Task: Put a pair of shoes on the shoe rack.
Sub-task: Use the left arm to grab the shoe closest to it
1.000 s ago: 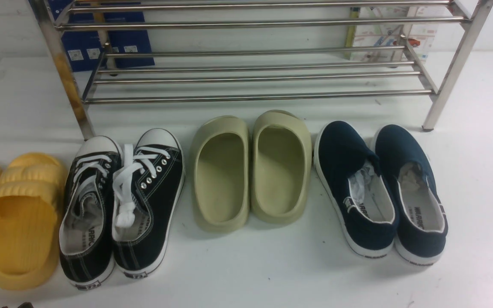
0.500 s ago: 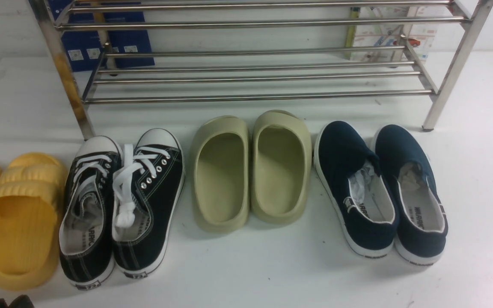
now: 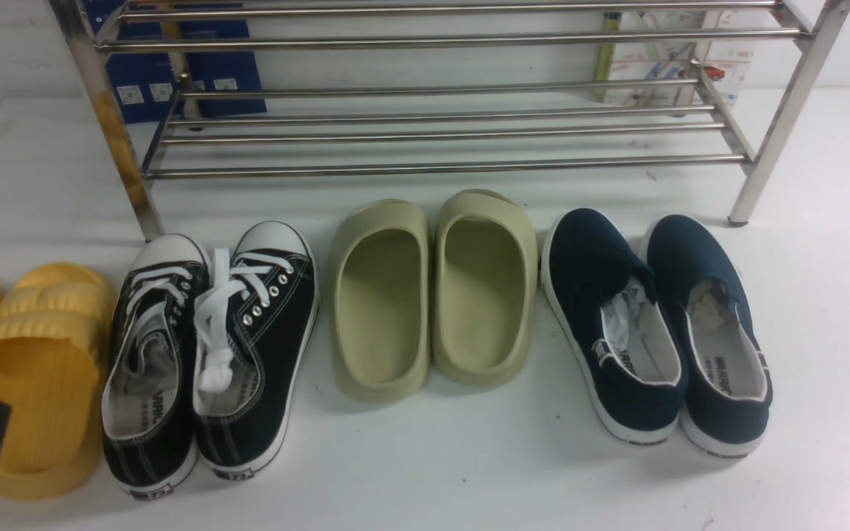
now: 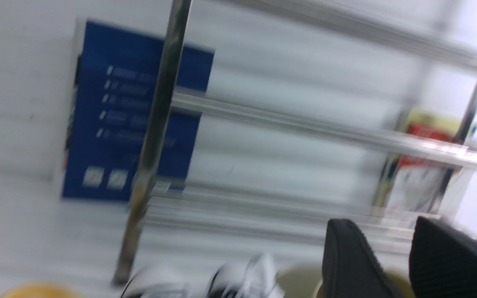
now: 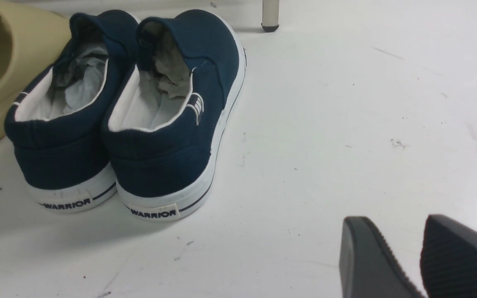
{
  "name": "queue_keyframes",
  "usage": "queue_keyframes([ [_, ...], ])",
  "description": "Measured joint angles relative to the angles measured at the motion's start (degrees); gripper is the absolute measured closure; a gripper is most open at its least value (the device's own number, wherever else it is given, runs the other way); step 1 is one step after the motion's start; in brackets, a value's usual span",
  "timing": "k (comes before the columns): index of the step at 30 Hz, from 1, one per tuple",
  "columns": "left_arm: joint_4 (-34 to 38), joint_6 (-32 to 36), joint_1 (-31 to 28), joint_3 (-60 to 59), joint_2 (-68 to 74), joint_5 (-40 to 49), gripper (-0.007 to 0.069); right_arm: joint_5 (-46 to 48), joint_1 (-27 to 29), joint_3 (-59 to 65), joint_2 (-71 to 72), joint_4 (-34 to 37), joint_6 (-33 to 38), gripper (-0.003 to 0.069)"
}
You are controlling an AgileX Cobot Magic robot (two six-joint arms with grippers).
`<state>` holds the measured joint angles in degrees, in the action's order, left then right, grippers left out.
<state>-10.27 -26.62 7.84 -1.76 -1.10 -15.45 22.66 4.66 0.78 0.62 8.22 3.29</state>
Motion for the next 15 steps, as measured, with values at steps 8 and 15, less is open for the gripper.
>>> queue_keyframes([
  [8, 9.25, -7.64, 0.00, 16.89, 1.95, -8.93, 0.0386, 0.00, 0.00, 0.00, 0.00, 0.00, 0.00, 0.0419],
  [15, 16.07, -7.43, 0.00, 44.36, 19.17, 29.86, 0.0386, 0.00, 0.00, 0.00, 0.00, 0.00, 0.00, 0.0419],
])
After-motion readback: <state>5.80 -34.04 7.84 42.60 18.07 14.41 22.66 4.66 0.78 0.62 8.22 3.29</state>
